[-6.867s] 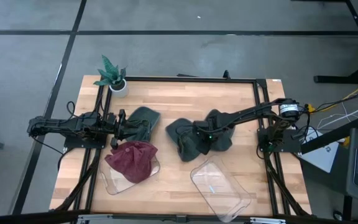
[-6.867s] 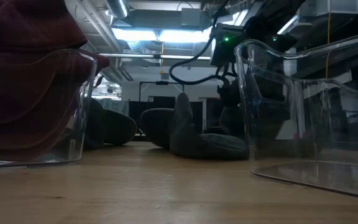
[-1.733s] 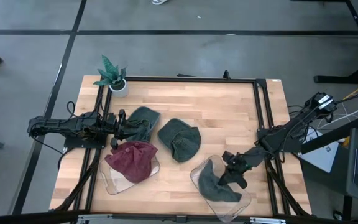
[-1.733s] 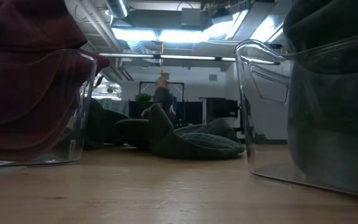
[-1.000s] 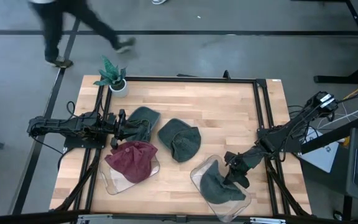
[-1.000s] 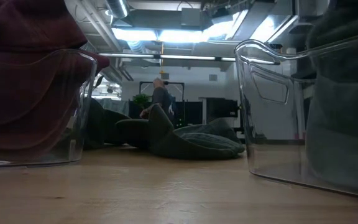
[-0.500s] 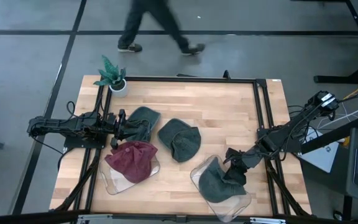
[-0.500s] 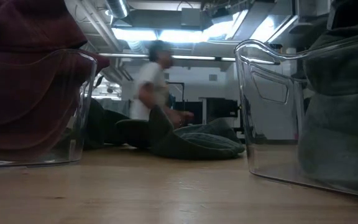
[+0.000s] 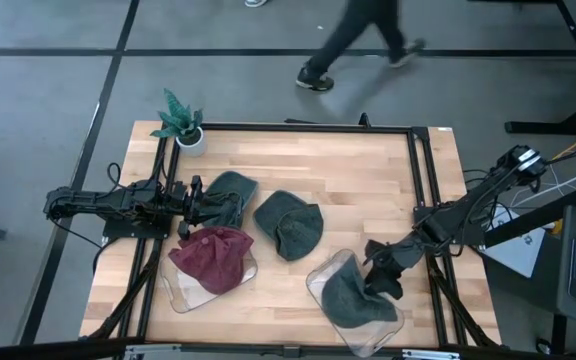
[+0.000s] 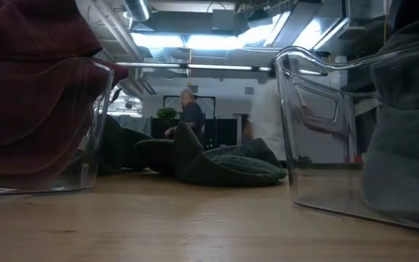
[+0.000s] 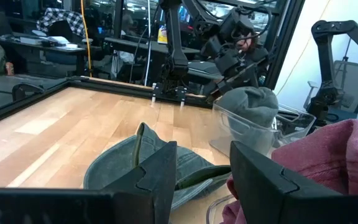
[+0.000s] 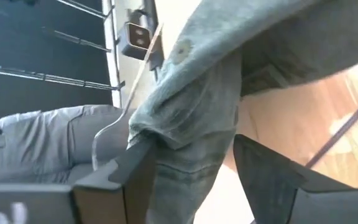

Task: Pick & Place hat
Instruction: Put the right black cap into the right transparent bin

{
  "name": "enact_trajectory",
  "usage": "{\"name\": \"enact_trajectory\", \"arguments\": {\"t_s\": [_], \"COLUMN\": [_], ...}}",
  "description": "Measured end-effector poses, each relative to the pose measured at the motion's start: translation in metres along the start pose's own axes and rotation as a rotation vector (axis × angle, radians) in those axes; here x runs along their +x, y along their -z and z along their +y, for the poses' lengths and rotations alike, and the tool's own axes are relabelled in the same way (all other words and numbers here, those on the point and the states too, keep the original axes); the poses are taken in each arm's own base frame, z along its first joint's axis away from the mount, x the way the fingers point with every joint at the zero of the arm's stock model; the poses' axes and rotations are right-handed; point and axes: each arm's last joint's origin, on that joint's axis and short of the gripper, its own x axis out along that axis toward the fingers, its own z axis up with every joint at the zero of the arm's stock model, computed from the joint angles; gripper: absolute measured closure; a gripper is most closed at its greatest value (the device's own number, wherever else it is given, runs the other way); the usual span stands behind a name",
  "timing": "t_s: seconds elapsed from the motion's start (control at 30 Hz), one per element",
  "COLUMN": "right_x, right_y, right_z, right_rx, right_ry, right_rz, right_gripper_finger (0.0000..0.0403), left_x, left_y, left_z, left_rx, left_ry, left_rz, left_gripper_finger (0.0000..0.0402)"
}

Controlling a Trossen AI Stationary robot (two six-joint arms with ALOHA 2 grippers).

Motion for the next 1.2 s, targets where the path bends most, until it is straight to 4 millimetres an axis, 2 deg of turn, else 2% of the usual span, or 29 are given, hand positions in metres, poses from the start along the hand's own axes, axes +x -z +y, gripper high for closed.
{"name": "enact_trajectory", "arguments": {"t_s": [0.13,0.4,0.6,0.77,0.93,1.07,1.2], "right_x": [-0.007,-0.026,-0.043,-0.068,-0.088,-0.088,-0.075], "right_y": [-0.001,0.002,-0.003,-0.016,-0.035,-0.052,-0.07], "right_z": [0.002,-0.007,-0.009,-0.001,0.016,0.03,0.039], "right_rx": [-0.061,-0.061,-0.072,-0.141,-0.275,-0.435,-0.589], "right_ry": [-0.014,0.113,0.196,0.373,0.542,0.63,0.712], "right_rz": [-0.015,-0.056,-0.12,-0.231,-0.34,-0.34,-0.271], "right_gripper_finger": [0.0186,0.0207,0.0224,0.023,0.0231,0.0231,0.0231], "left_x": [0.0,0.0,0.0,0.0,0.0,0.0,0.0], "left_y": [0.0,0.0,0.0,0.0,0.0,0.0,0.0], "left_z": [0.0,0.0,0.0,0.0,0.0,0.0,0.0], "left_rx": [0.0,0.0,0.0,0.0,0.0,0.0,0.0], "left_ry": [0.0,0.0,0.0,0.0,0.0,0.0,0.0], "left_rz": [0.0,0.0,0.0,0.0,0.0,0.0,0.0], "left_gripper_finger": [0.0258,0.0258,0.0258,0.0258,0.0258,0.0258,0.0258]}}
